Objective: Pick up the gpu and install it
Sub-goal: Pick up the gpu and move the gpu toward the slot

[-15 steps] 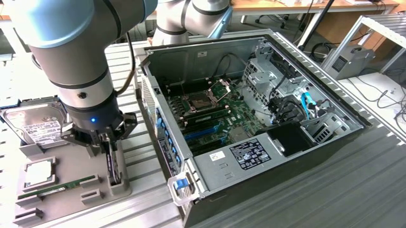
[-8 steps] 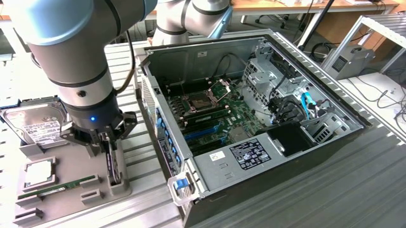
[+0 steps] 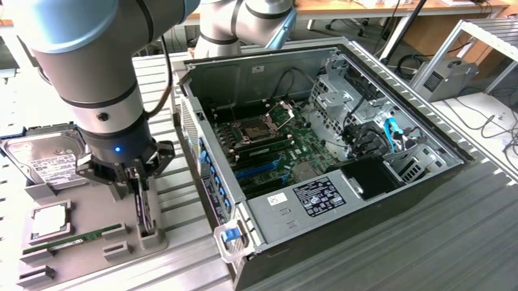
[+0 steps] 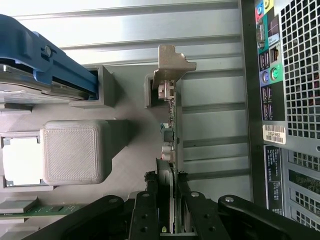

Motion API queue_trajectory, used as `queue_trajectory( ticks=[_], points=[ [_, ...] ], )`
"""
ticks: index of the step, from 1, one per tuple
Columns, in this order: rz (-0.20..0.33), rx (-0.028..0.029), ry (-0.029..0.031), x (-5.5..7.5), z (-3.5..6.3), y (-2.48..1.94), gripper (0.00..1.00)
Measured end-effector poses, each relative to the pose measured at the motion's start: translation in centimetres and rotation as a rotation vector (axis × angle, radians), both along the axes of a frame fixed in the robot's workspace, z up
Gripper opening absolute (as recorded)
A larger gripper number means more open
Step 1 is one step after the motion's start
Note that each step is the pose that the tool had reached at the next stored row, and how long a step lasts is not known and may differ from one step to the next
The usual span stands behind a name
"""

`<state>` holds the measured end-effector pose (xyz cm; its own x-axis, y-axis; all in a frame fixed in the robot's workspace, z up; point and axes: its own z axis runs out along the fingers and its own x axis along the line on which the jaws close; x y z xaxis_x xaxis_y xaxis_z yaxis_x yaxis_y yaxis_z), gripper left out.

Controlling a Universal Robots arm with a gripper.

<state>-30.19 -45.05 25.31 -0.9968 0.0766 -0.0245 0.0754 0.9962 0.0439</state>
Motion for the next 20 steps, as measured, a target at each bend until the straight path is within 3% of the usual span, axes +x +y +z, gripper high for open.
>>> queue_trajectory(
  ticks=[20],
  points=[
    [0.0,0.0001,-0.0001,0.0,0.69,0.0,0.26]
  ],
)
